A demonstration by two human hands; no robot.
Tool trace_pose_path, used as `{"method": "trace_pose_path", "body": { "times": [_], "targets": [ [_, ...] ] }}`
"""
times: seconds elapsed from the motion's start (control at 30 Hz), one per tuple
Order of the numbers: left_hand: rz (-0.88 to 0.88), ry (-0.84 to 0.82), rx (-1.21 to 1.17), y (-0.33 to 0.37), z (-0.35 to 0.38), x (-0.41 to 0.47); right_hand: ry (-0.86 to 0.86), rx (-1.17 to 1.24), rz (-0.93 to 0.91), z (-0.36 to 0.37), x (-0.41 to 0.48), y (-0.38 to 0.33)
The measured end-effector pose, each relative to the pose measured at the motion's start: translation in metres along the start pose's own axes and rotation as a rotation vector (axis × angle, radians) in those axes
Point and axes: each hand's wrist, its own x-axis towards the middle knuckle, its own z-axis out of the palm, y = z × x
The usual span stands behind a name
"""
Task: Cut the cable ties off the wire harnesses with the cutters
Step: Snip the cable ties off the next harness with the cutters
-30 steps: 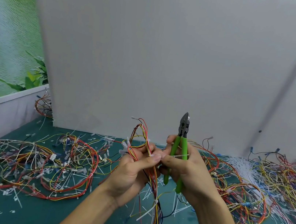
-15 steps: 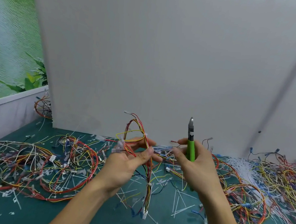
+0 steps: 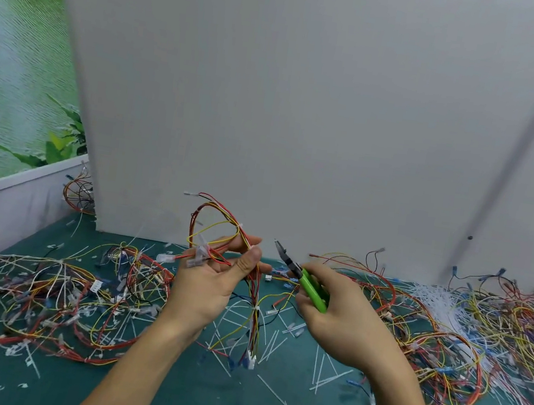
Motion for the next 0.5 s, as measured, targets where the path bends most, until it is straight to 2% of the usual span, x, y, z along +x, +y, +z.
{"method": "trace_pose_path", "body": {
  "times": [0.5],
  "targets": [
    [-0.072,0.037,0.001,-0.001,0.0043,-0.0028,-0.066,0.023,-0.037,0.0019,-0.0034,-0.0098]
  ]
}}
